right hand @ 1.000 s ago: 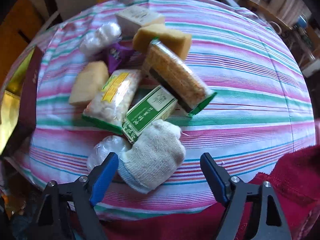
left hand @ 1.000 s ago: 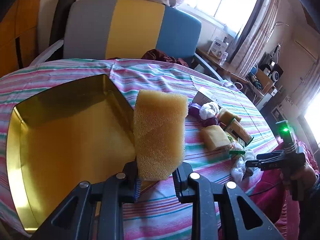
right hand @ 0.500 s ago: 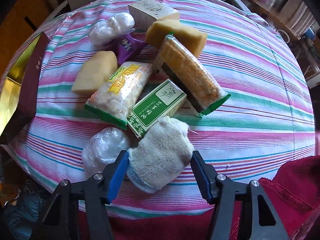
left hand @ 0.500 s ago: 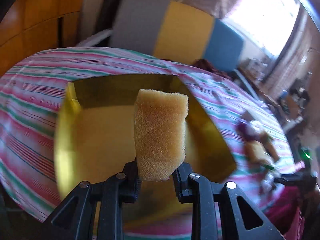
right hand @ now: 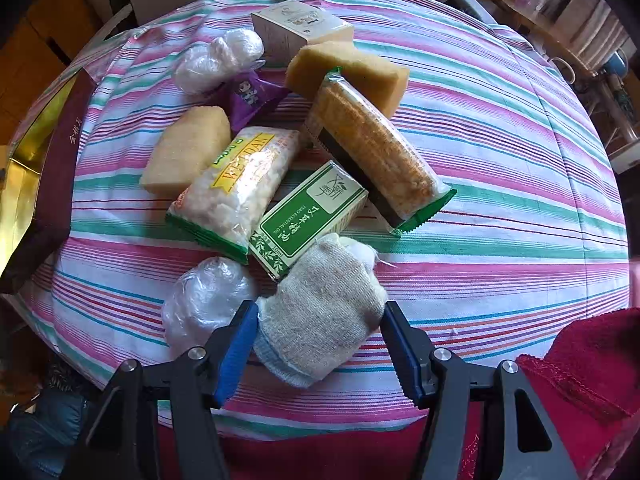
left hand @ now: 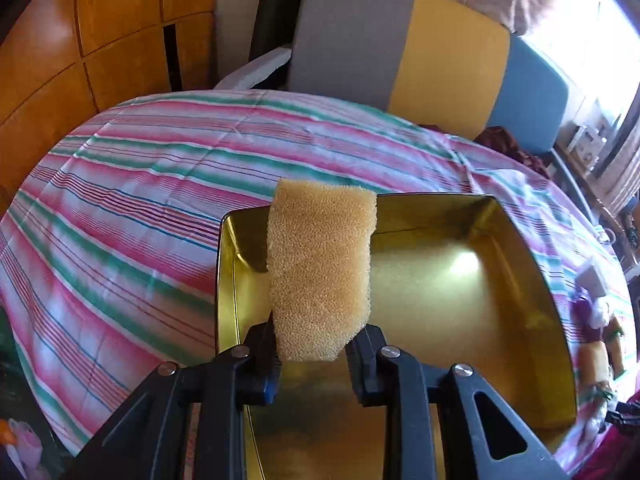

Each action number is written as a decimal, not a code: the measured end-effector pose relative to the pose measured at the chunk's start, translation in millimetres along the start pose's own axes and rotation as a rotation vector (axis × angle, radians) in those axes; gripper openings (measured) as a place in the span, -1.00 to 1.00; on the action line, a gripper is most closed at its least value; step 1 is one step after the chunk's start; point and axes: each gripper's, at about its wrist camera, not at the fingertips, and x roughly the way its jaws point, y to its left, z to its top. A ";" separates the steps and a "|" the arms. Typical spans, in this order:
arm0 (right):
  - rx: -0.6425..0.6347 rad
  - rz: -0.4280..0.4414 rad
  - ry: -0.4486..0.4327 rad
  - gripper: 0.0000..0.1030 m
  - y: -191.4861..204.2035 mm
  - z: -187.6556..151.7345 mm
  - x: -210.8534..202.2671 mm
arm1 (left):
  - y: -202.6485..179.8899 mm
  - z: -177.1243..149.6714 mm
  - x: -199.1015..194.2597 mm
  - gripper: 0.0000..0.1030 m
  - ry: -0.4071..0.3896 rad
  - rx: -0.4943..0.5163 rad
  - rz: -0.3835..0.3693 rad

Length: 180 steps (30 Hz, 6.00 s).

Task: Organize objects
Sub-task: 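Carry sponge over gold tray with left gripper while right gripper nears white glove, then drop the sponge in the tray with left gripper while right gripper grasps glove, then carry the white glove into the gold tray and open the right gripper, then move the left gripper toward the clear plastic bag on the table, then close the left gripper on the clear plastic bag and lift it, then grasp the green-and-white carton with the right gripper while the left gripper holds the bag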

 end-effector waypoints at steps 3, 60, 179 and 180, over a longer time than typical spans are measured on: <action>0.002 0.000 0.000 0.23 -1.0 1.3 0.3 | 2.8 6.1 19.1 -0.47 0.024 -0.008 0.040; -0.097 0.148 -0.416 -0.19 87.9 17.5 -109.7 | 3.3 -100.8 -101.3 -0.26 -0.108 -0.109 -0.095; 0.399 0.026 -0.269 0.66 -35.1 -28.9 -46.2 | -307.7 -185.6 -32.6 -0.35 0.150 0.675 -0.565; 0.393 0.029 -0.254 0.58 -32.8 -25.9 -43.9 | -304.0 -185.7 -33.5 -0.35 0.145 0.671 -0.560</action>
